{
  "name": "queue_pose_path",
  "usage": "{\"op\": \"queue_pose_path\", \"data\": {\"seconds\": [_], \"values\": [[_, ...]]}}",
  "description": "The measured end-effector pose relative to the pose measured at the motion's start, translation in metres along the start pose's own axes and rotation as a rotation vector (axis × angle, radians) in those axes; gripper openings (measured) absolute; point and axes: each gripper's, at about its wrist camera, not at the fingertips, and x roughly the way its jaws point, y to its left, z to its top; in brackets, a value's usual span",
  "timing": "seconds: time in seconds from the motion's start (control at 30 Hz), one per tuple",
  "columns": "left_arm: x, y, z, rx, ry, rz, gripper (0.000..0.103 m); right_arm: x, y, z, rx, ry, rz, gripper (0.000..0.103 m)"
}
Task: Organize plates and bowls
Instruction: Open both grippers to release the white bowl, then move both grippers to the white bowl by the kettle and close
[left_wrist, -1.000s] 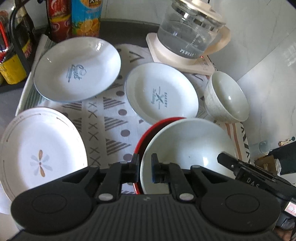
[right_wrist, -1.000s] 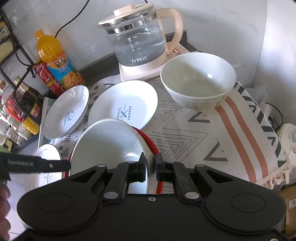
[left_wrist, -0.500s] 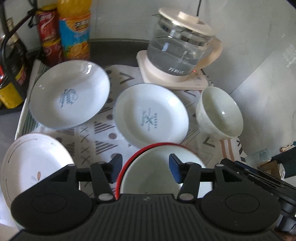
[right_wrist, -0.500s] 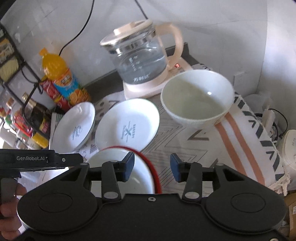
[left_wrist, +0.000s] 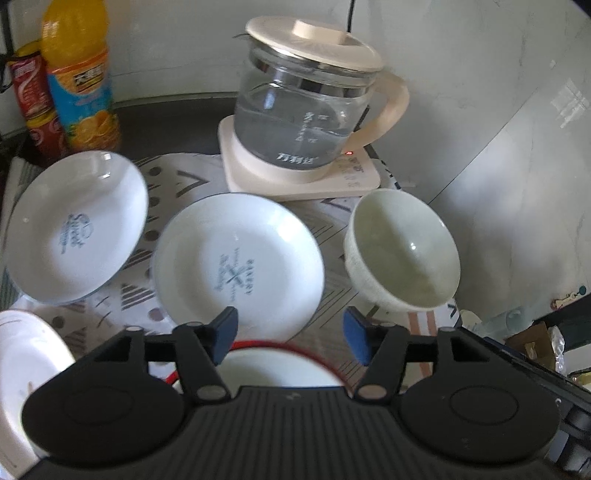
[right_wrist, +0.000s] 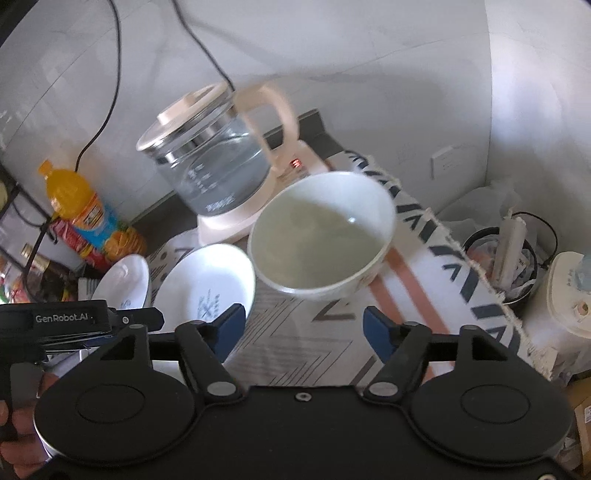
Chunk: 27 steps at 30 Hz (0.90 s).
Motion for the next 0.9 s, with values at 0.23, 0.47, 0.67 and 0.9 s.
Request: {"op": "queue_pose_path", "data": {"seconds": [0.23, 0.47, 0.67, 0.9], "values": [[0.03, -0.022, 0.013, -0.017, 0.001, -0.029, 0.066, 0.013, -0.025, 0.015, 0.028, 0.005, -0.011, 0.07], [0.064, -0.038, 0.023, -0.042, 0.02, -0.027, 0.066, 0.036, -0.046, 0.03, 0.049, 0.028, -0.017, 0.07], [0.086, -0.047, 0.029, -0.054, 0.044, -0.02, 0.063, 0.054, -0.053, 0.039, 0.058, 0.052, -0.028, 0.068], [0.109, -0.055, 0.038, -0.065, 0.065, -0.009, 0.056, 0.078, -0.063, 0.042, 0.085, 0.096, -0.036, 0.055]]}}
